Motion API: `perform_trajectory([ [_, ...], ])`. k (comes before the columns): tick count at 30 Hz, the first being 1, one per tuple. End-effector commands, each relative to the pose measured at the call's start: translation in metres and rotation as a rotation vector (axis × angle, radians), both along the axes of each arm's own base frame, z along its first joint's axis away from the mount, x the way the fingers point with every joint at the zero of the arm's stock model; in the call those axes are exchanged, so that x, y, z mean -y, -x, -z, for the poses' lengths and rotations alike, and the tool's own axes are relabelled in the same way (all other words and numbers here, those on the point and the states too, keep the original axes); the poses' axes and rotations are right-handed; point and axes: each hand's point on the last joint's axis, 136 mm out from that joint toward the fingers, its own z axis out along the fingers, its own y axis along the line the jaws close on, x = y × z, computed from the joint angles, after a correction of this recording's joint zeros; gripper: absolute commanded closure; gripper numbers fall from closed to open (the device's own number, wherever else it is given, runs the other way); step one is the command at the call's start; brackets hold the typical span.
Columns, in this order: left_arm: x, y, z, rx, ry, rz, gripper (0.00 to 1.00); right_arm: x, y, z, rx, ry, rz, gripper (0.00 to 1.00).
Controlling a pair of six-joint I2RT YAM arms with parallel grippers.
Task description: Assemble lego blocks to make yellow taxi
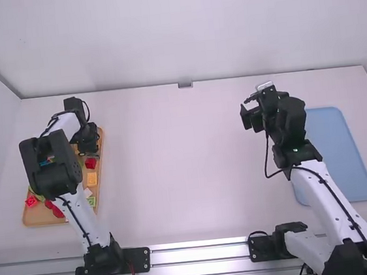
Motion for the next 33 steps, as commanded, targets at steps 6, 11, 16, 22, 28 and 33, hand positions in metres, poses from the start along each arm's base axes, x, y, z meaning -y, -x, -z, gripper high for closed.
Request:
perform_trajectory([
  [6,-0.004,0.001,-0.024,-0.063,-0.018,0.039,0.67,-0.002,-0.006,-0.018,0.035,-0.004,-0.002,0.01],
  [11,-0.003,-0.014,-0.062,-0.073,-0.074,0.250,0.73,-0.002,-0.006,-0.019,0.038,-0.005,-0.002,0.01],
  [16,0.021,-0.024,-0.087,-0.095,-0.132,0.515,0.82,-0.002,-0.006,-0.020,0.042,-0.005,-0.002,0.01],
  [22,0.048,-0.019,-0.109,-0.170,-0.284,0.739,0.80,-0.002,-0.006,-0.019,0.040,-0.006,-0.003,0.02],
  [28,0.129,-0.029,-0.120,-0.120,-0.336,1.373,0.90,-0.010,-0.005,-0.018,0.036,-0.009,-0.021,0.02],
  [33,0.214,-0.018,-0.096,-0.053,-0.305,1.853,0.98,-0.015,-0.004,-0.019,0.041,-0.004,-0.033,0.01],
])
